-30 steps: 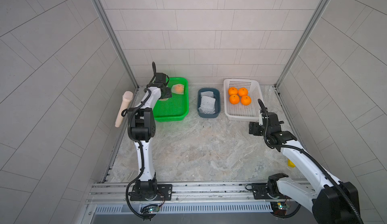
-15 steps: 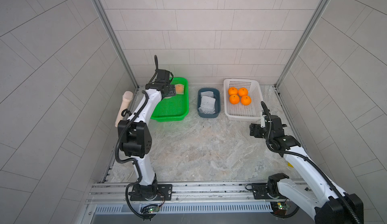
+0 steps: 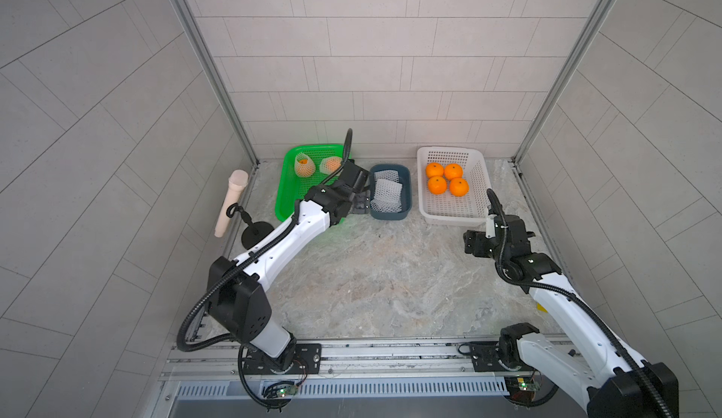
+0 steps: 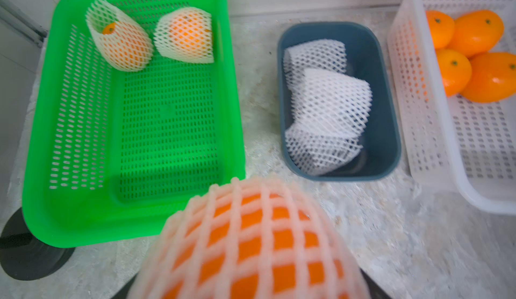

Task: Remove foam nets from oranges
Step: Place the orange at the center of the board.

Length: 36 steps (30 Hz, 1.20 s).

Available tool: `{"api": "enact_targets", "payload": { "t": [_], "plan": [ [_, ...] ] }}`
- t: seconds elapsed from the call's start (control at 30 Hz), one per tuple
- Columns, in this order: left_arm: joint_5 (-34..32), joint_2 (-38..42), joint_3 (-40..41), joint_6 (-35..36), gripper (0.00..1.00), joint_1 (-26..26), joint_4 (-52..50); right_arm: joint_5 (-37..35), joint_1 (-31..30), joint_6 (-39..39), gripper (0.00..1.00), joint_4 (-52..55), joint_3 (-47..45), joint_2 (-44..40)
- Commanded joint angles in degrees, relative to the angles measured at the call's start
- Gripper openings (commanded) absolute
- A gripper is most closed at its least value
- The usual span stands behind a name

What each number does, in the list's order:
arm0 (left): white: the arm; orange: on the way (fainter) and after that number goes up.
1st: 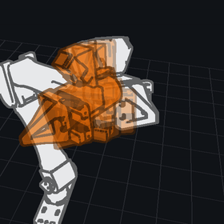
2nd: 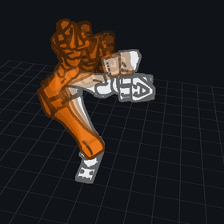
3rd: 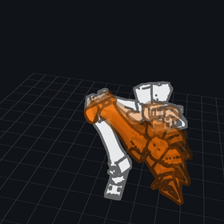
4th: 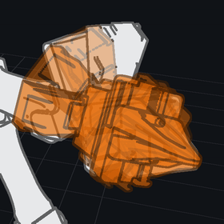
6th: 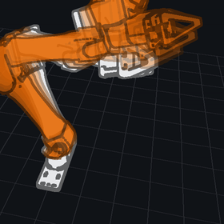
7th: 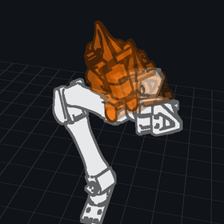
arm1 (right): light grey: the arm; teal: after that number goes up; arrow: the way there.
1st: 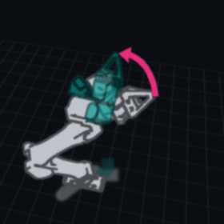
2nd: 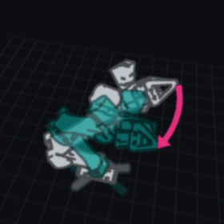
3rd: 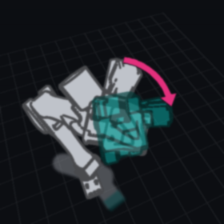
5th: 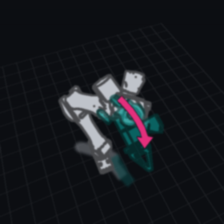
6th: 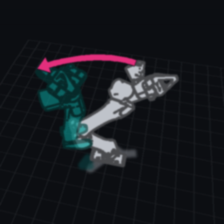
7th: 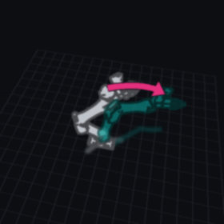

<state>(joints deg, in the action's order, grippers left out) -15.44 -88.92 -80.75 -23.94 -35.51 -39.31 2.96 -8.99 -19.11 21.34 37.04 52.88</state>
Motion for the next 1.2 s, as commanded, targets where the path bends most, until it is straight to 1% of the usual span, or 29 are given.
{"api": "enact_targets", "payload": {
  "t": [0.0,0.13,0.17,0.33,0.43,0.5,0.67,0.8,1.0,1.17],
  "plan": [
    [-4.5,1.6,3.7,-6.2,0.69,-4.8,-1.8,1.0,-0.1,-1.1,0.87,1.1,-1.1,-1.4],
    [-0.3,-1.2,7.8,-8.2,0.69,-7.5,1.5,1.0,-0.1,-1.1,0.87,0.7,-1.2,-2.5],
    [-0.1,-2.6,8.3,-8.4,0.69,-7.8,2.2,1.0,-0.1,-1.2,0.87,0.7,-3.1,-3.1],
    [4.3,-7.9,9.2,-5.3,0.69,-8.2,7.3,0.3,-0.1,-1.8,0.87,-1.7,-6.6,-4.4],
    [5.1,-10.6,8.4,-3.9,0.69,-8.3,9.3,0.5,-0.2,-1.3,0.87,-1.8,-6.2,-4.0],
    [4.5,-12.7,6.9,-3.8,0.69,-8.3,9.1,2.0,-0.1,-0.9,0.87,-3.0,-6.2,-3.6],
    [5.3,-16.9,4.2,-4.7,0.69,-9.0,10.6,5.9,-0.2,0.8,0.87,-6.0,-5.1,-0.8],
    [5.8,-20.3,1.9,-5.2,0.69,-10.1,11.3,6.8,-0.2,0.7,0.87,-6.7,-5.0,-0.1],
    [4.6,-25.3,-2.6,-6.1,0.69,-11.2,8.1,6.8,-0.2,0.7,0.87,-5.9,-5.0,-1.4],
    [4.9,-27.3,-3.1,-7.3,0.69,-11.2,7.4,6.6,-0.2,0.7,0.87,-5.7,-5.3,-2.5]
  ]
}}
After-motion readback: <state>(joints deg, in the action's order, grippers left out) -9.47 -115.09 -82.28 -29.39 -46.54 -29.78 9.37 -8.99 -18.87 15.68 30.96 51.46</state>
